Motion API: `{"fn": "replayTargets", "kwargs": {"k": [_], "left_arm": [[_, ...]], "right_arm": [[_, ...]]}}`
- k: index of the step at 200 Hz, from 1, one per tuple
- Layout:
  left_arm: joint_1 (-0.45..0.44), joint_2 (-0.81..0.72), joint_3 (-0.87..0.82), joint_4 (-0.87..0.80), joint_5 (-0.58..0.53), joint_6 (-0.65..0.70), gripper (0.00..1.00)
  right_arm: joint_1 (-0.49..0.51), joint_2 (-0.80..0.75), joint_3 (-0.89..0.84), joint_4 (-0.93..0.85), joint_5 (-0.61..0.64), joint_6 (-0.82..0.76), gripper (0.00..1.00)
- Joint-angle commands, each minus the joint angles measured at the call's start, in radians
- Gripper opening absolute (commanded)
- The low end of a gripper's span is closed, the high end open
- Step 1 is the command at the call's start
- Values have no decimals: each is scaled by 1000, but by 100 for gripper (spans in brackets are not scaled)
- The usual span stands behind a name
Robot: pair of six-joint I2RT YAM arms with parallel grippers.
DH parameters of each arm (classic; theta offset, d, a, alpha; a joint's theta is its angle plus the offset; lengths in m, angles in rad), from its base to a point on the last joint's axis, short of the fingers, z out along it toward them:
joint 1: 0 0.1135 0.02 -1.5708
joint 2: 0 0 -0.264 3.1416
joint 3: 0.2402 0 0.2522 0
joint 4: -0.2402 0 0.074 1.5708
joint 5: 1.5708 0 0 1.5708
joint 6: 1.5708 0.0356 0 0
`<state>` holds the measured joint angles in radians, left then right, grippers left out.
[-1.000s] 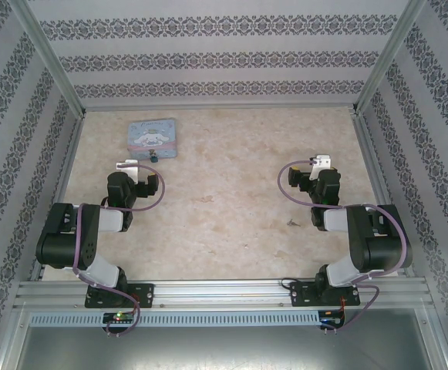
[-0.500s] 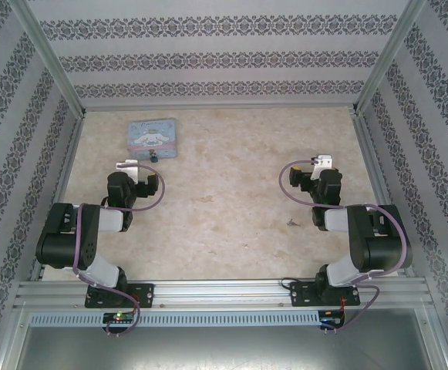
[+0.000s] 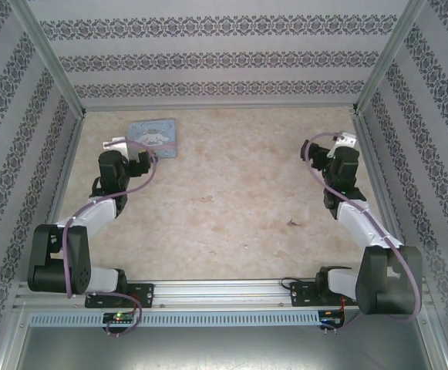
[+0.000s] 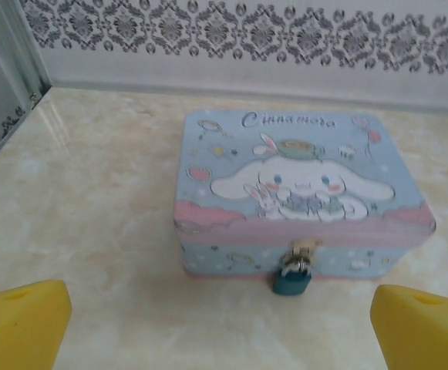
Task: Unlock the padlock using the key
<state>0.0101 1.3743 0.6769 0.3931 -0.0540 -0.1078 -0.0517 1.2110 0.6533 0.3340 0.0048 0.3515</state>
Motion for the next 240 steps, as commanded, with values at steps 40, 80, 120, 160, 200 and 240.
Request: {"fn": "replayTargets", "kwargs": {"k": [40, 80, 120, 160, 200, 240], "left_arm": [[42, 334, 659, -597, 8, -142, 100], [97, 624, 1034, -769, 47, -120, 100], [150, 863, 1331, -906, 115, -123, 100], [148, 973, 1431, -877, 241, -194, 100], [98, 1021, 1457, -882, 364, -272, 99], [9, 875, 1220, -752, 461, -309, 99]], "right_arm": [[-39, 31, -3, -130, -371, 286, 98], [-39, -6, -35, -206, -467, 277, 98], [-35, -81, -81, -242, -538, 333, 98], [-29, -179, -104, -334, -528, 307, 98], [-28, -186, -108, -347, -510, 324, 98], [7, -119, -44, -347, -499, 335, 97]]}}
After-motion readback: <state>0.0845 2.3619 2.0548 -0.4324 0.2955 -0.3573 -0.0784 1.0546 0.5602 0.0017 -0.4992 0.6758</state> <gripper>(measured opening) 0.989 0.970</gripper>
